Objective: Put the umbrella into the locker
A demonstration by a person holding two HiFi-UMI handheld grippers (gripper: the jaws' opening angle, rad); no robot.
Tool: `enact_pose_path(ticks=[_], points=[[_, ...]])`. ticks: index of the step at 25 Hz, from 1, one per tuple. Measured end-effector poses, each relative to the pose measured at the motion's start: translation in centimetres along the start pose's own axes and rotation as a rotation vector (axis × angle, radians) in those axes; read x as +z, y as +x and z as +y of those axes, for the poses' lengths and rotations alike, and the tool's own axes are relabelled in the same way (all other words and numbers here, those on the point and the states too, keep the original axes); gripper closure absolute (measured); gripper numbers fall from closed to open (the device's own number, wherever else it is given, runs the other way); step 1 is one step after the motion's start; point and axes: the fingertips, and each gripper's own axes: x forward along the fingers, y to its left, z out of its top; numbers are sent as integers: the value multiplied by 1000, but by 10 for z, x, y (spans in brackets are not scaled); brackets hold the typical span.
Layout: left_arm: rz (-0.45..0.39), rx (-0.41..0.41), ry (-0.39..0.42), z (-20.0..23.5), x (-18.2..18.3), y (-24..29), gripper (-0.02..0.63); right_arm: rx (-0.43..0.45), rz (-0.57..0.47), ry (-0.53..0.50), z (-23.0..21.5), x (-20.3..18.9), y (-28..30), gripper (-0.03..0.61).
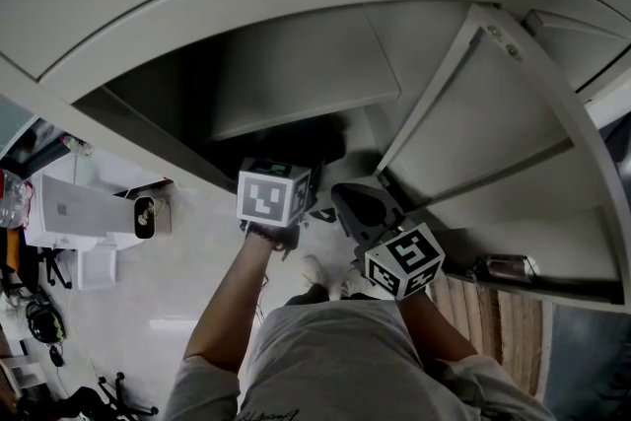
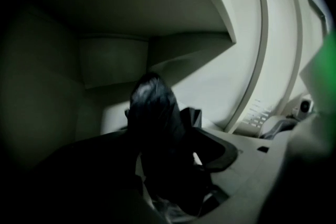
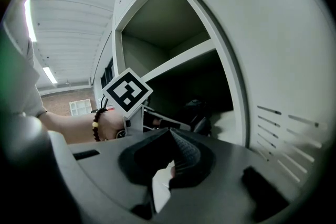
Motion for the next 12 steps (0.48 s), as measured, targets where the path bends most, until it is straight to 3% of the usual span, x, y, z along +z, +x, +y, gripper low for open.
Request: enact_pose_path(ticks=[12], points=[[-24,-28,34,-9,5,-13,301,10,-2,9,5,-2,-1,551]])
